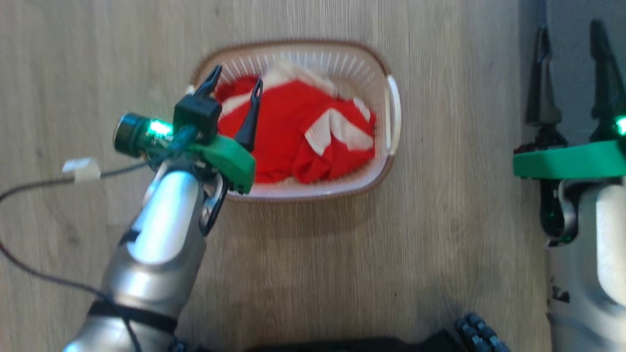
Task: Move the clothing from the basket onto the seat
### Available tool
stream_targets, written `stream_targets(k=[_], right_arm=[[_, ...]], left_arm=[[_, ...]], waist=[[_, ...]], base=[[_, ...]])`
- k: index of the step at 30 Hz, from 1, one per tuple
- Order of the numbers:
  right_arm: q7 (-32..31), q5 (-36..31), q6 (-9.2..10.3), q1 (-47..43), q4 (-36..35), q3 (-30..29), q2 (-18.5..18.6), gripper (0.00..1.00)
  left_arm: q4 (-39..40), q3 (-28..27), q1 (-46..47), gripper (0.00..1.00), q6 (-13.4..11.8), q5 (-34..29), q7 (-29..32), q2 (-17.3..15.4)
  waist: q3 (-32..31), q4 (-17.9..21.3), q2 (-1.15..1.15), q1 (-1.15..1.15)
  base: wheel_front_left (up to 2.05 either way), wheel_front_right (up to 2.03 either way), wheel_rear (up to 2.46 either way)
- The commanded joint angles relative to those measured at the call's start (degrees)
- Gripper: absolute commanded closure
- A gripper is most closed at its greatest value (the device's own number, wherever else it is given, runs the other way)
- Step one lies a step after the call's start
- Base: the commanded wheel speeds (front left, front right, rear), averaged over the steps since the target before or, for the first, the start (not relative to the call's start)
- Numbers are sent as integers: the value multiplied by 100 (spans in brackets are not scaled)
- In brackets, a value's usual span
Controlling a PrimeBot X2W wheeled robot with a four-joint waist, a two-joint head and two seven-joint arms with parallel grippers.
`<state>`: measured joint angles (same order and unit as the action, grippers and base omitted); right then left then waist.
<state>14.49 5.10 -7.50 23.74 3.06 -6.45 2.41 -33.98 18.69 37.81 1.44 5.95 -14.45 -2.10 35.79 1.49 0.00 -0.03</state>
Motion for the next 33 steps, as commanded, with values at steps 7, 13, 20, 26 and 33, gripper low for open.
stream_targets(k=[7, 13, 20, 26, 33], right_arm=[[51, 56, 1, 205, -291, 147, 47, 0], [51, 202, 1, 270, -297, 291, 47, 0], [51, 334, 1, 328, -350, 408, 47, 0], [51, 490, 1, 331, -479, 521, 47, 0], [51, 637, 1, 234, -658, 520, 47, 0]], left_arm=[[-1393, 380, 1096, 0, 186, -375, 270, -99], [-2333, 712, 1844, 0, 263, -406, 787, -82], [-3022, 848, 2453, 0, 285, -203, 1217, -79], [-3492, 815, 2831, 0, 302, -96, 1295, -147], [-3717, 785, 3097, 0, 226, -42, 1212, -354]], waist=[[1183, 355, 0, 3], [1495, 568, 0, 3], [1896, 769, 0, 3], [2244, 946, 0, 3], [2512, 1157, 0, 3]], base=[[0, 0, 0], [0, 0, 0], [0, 0, 0], [0, 0, 0], [0, 0, 0]])
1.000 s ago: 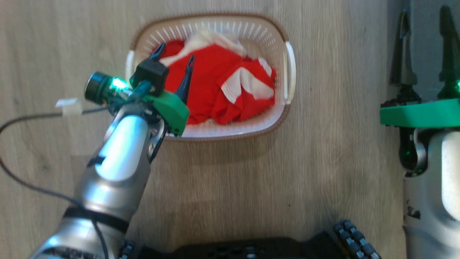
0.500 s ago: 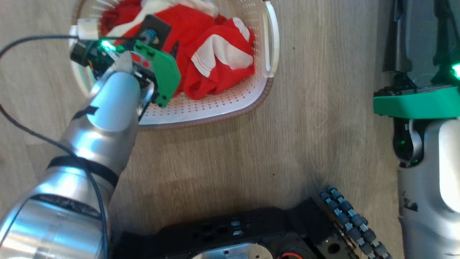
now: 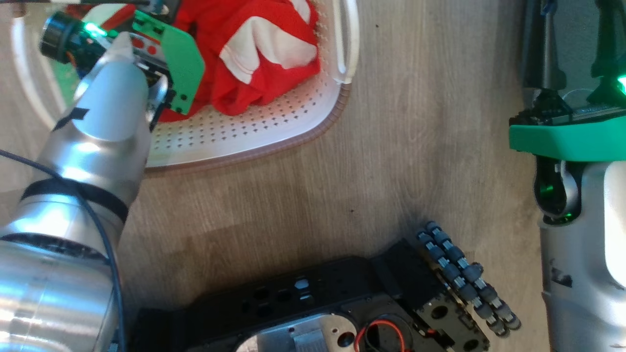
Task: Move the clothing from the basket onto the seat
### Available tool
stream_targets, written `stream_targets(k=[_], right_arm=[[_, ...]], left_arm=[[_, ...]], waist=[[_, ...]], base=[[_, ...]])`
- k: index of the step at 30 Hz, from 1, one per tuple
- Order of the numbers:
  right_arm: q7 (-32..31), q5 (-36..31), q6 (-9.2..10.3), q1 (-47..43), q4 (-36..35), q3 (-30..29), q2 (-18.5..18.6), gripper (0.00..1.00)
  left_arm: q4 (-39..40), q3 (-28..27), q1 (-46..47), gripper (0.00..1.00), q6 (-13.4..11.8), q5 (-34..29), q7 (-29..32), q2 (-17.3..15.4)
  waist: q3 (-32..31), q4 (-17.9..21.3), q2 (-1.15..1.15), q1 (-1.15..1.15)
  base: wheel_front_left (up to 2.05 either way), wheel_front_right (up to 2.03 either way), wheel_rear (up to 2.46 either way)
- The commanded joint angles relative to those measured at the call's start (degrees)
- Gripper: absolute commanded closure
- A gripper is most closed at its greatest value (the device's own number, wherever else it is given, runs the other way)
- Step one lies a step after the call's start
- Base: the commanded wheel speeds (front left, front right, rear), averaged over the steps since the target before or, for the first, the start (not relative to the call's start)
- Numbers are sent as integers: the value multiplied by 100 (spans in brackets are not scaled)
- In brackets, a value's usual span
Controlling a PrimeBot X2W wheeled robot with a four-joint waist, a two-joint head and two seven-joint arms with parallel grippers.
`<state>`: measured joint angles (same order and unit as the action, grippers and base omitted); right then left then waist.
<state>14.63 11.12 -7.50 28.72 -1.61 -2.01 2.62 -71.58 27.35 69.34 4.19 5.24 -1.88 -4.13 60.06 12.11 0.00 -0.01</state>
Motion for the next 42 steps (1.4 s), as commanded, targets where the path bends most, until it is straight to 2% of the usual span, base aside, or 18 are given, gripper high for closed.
stream_targets(k=[1, 6, 7, 9, 16, 21, 26, 34, 39, 42], right_arm=[[37, 55, 1, -291, -216, 75, 26, 0], [37, 145, 1, -478, -294, 7, 26, 0], [37, 166, 1, -509, -303, -12, 26, 0], [37, 185, 1, -551, -317, -43, 26, 0], [37, 169, 1, -503, -304, -139, 26, 0], [37, 38, 1, -545, -207, -247, 26, 0], [37, -129, 1, -677, -72, -363, 26, 0], [37, -333, 1, -1153, 267, -430, 26, 0], [37, -431, 1, -1389, 480, -389, 34, 0], [37, -469, 1, -1483, 566, -384, 61, 0]], left_arm=[[16, -77, -35, 0, -62, 32, -62, -188], [-97, -43, -55, 0, -99, 62, -85, -232], [-111, -32, -66, 25, -100, 69, -92, -224], [-134, -15, -81, 98, -95, 85, -124, -213], [-120, -30, -60, 100, -64, 240, -588, -74], [-20, -96, -324, 100, 50, 491, -1075, 57], [395, -237, -805, 100, 159, 857, -1289, 108], [2195, -785, -2214, 100, 164, 1319, -1310, 76], [3254, -1198, -3130, 100, 88, 1418, -1310, -48], [3606, -1302, -3462, 100, 70, 1426, -1310, -67]], waist=[[112, 135, 0, 1], [115, 220, 0, 1], [111, 228, 0, 1], [103, 238, 0, 1], [-50, 58, 0, 1], [-565, -274, 0, 1], [-1251, -622, 0, 1], [-2628, -1071, 0, 1], [-3398, -1176, 0, 1], [-3684, -1216, 0, 1]], base=[[0, 0, 0], [0, 0, 0], [0, 0, 0], [0, 0, 0], [0, 0, 0], [0, 0, 0], [0, 0, 0], [0, 0, 0], [0, 0, 0], [0, 0, 0]])
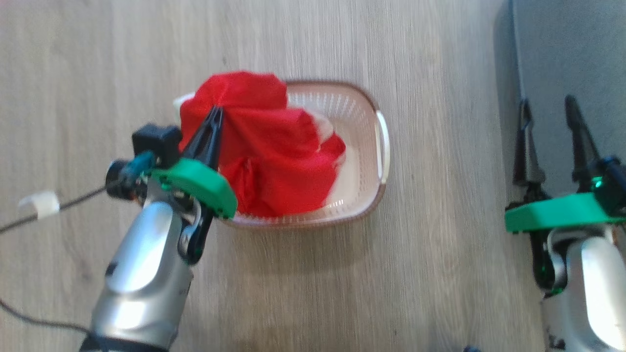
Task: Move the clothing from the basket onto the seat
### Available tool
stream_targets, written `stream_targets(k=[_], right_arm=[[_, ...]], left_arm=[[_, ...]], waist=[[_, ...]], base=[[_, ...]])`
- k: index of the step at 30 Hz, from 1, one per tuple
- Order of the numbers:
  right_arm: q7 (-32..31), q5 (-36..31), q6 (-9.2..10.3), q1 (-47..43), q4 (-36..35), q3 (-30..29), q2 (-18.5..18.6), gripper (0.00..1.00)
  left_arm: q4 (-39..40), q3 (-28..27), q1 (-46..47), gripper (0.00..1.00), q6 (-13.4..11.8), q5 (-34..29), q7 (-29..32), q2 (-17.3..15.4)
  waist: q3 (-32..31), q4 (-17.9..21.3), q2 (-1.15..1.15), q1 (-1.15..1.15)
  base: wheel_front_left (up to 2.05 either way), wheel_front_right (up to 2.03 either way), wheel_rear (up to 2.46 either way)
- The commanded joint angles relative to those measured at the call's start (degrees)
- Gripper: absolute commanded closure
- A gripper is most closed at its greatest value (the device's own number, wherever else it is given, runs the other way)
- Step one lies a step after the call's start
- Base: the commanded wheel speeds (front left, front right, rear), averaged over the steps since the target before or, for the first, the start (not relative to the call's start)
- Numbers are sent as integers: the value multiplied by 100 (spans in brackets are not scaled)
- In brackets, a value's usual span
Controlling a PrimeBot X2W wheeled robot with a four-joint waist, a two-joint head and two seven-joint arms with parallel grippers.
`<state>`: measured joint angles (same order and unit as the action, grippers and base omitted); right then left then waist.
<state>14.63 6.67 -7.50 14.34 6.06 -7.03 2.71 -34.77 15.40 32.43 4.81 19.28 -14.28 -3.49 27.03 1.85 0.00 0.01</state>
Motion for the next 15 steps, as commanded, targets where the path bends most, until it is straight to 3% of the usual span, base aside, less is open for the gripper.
stream_targets(k=[1, 7, 15], right_arm=[[37, -33, 1, -92, -164, 124, 60, 0], [37, -57, 1, -465, 73, 161, 113, 0], [37, -68, 1, -870, 208, 182, 162, 0]], left_arm=[[85, -153, 76, 100, -9, 26, -71, -139], [1006, -521, -880, 100, -178, 127, -72, -230], [1472, -645, -1581, 100, -328, 219, 40, -386]], waist=[[-513, -206, 0, -1], [-1339, -283, 0, -1], [-2006, -372, 0, -1]], base=[[0, 0, 0], [0, 0, 0], [0, 0, 0]])
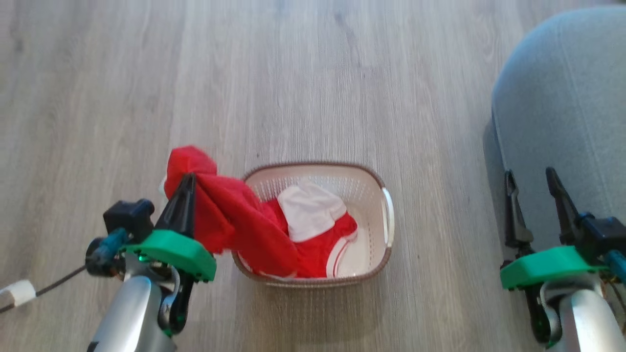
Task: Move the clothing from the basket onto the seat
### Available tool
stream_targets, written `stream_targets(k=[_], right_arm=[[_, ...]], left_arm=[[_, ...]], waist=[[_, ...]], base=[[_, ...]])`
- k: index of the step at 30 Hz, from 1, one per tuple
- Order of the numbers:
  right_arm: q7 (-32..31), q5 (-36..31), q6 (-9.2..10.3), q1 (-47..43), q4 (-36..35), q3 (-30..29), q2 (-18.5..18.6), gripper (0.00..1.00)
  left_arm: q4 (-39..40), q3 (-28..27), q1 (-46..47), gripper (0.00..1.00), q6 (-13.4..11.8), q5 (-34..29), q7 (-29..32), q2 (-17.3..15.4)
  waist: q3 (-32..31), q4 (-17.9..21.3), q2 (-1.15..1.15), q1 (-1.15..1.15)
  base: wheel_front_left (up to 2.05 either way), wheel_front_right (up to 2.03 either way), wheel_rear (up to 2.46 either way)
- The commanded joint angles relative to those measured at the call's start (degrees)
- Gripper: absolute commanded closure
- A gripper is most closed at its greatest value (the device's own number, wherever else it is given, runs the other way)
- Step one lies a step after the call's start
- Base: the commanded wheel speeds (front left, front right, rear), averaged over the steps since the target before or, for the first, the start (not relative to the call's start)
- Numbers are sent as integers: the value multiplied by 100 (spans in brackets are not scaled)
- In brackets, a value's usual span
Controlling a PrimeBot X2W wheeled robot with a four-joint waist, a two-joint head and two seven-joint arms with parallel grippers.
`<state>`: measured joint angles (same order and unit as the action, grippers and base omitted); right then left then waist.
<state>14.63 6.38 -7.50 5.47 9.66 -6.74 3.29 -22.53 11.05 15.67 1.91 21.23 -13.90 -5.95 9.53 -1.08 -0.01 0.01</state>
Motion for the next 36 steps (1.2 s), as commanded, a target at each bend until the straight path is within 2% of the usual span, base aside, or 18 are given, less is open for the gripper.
stream_targets(k=[1, 7, 18, 36], right_arm=[[37, -40, 1, -24, -141, 160, 113, 0], [37, -43, 1, -233, -48, 271, 170, 0], [37, -30, 1, -214, 24, 421, 194, 0], [37, -21, 1, -141, 51, 440, 198, 0]], left_arm=[[299, -218, 30, 100, -61, 28, 28, -159], [602, -213, -214, 100, -129, 53, 195, -252], [1022, -156, -344, 100, -241, 50, 365, -321], [1150, -79, -334, 100, -298, 82, 420, -382]], waist=[[-313, -86, 1, -1], [-539, -148, 1, -1], [-534, -151, 1, -1], [-514, -108, 1, -1]], base=[[0, 0, 0], [0, 0, 0], [0, 0, 0], [0, 0, 0]])
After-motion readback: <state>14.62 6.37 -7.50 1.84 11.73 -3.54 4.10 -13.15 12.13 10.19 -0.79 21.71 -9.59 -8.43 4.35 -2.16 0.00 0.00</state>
